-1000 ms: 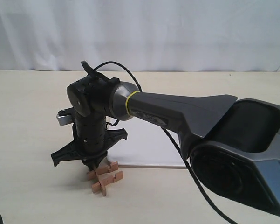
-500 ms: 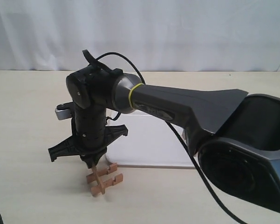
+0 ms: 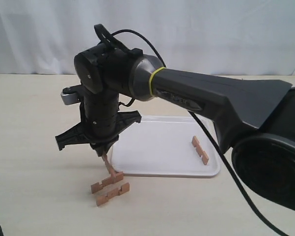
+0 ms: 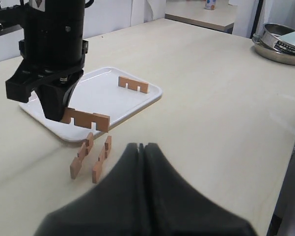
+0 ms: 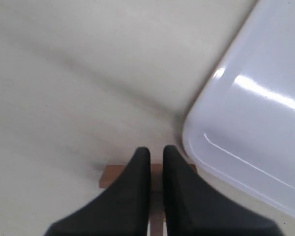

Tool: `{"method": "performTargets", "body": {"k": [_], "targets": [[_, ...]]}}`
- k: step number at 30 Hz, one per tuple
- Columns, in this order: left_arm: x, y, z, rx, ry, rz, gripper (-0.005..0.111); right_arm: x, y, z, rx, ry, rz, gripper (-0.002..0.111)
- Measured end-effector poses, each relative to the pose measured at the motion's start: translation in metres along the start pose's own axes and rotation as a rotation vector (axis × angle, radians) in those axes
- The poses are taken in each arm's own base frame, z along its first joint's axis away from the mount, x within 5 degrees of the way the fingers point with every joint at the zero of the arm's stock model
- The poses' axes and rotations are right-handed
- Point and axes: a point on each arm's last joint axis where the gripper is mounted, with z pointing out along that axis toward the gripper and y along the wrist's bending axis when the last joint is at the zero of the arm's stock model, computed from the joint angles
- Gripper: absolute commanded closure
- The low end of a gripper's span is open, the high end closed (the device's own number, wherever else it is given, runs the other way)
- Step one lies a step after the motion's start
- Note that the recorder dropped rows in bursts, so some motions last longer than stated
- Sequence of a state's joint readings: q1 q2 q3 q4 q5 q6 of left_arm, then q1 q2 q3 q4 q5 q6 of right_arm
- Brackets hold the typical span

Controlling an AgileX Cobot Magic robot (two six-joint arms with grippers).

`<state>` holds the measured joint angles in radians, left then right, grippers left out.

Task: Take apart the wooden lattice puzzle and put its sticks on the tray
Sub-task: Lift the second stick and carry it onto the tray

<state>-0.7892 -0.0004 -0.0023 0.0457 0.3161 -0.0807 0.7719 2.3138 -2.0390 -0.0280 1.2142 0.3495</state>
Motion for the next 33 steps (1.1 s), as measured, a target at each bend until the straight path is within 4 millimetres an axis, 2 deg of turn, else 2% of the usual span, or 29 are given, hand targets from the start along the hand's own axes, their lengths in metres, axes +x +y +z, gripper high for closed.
{"method": "performTargets", "body": {"k": [5, 10, 16, 24, 27, 30, 33], "targets": [[0.0, 0.0, 0.0, 0.0, 0.0, 0.0, 0.107, -0.006, -0.018, -0.002, 0.009, -0.006, 0.005, 0.104], [0.0, 0.0, 0.0, 0.0, 0.0, 0.0, 0.107, -0.016, -0.056, -0.002, 0.026, -0.008, 0.031, 0.104], [0.0, 0.0, 0.0, 0.0, 0.0, 0.0, 0.107, -0.022, -0.09, -0.002, 0.04, -0.009, 0.062, 0.104], [0.0, 0.0, 0.0, 0.0, 0.0, 0.0, 0.107, -0.027, -0.168, -0.004, 0.089, -0.01, 0.158, 0.104], [0.0, 0.0, 0.0, 0.0, 0.0, 0.0, 0.107, -0.022, -0.187, 0.01, 0.111, 0.034, 0.163, 0.104], [0.0, 0.0, 0.0, 0.0, 0.0, 0.0, 0.107, -0.019, -0.189, 0.037, 0.106, 0.079, 0.146, 0.104], [0.0, 0.0, 0.0, 0.0, 0.0, 0.0, 0.107, -0.02, -0.189, 0.048, 0.104, 0.076, 0.142, 0.104]]}}
